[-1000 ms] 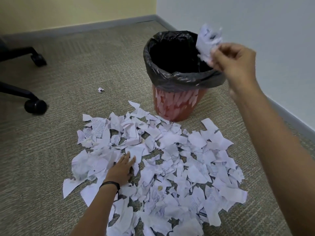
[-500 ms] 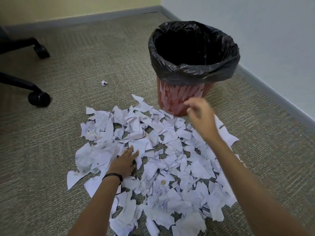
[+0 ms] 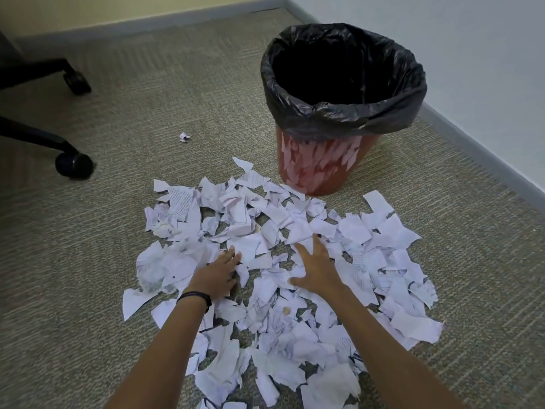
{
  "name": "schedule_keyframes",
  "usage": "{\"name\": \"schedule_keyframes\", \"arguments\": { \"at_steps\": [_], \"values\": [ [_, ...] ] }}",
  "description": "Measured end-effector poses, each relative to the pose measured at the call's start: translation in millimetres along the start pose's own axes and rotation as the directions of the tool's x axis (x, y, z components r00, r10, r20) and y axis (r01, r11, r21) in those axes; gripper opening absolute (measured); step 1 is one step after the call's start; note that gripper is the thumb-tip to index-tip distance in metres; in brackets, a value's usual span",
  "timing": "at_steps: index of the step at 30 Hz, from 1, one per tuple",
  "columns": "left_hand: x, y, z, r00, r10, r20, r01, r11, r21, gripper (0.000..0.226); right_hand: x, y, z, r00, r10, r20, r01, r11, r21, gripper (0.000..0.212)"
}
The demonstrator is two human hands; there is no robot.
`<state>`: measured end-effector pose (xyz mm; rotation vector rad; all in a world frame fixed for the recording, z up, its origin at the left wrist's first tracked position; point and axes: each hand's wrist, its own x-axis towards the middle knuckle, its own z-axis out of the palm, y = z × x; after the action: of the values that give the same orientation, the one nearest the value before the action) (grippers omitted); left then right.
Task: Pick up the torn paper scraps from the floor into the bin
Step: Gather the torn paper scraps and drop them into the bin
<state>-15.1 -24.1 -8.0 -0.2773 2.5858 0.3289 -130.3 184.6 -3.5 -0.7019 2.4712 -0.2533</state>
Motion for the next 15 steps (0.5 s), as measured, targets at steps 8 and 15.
{"name": "schedule_keyframes", "arguments": {
  "at_steps": [8,15],
  "values": [
    [1,-2,-3,1.0,-0.011,0.011,0.011,1.0,0.013,0.065,-5,11,5,0.993,-0.006,-0.118,0.013,0.998,0.056,0.046],
    [5,0,-5,0.987,0.02,0.162,-0.022,1.0,0.01,0.072,-14,18,8,0.996,-0.048,-0.08,0.058,0.99,0.132,0.041]
  ]
}}
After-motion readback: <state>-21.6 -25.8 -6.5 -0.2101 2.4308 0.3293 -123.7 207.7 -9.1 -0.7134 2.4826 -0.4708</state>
